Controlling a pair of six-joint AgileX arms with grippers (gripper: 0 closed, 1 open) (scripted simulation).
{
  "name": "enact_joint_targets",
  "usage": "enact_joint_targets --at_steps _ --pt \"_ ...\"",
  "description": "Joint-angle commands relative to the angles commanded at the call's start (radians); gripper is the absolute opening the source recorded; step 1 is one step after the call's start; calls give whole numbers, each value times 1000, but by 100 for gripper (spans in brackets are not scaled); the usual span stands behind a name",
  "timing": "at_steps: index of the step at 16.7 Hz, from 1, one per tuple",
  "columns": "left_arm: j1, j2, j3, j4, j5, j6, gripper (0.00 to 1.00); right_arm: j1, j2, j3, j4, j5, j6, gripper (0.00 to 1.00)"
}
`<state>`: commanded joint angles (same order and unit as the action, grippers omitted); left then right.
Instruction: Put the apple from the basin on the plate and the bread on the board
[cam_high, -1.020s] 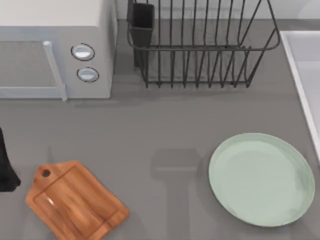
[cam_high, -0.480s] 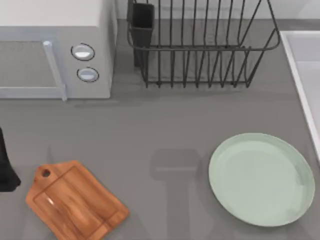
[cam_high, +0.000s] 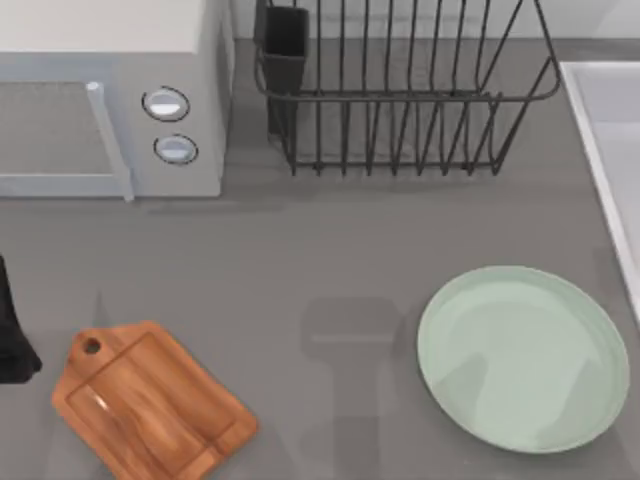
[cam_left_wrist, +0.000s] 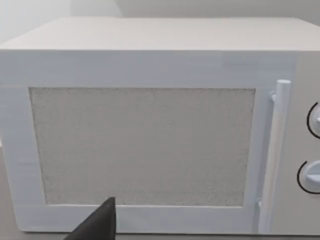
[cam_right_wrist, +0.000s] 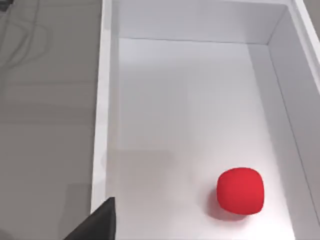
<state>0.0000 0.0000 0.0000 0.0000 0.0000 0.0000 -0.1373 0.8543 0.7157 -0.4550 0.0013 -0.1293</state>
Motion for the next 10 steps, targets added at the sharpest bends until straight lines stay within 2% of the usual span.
enact_joint_targets --at_steps 10 --pt "0 0 0 0 0 0 100 -152 1026 800 -502 1 -143 100"
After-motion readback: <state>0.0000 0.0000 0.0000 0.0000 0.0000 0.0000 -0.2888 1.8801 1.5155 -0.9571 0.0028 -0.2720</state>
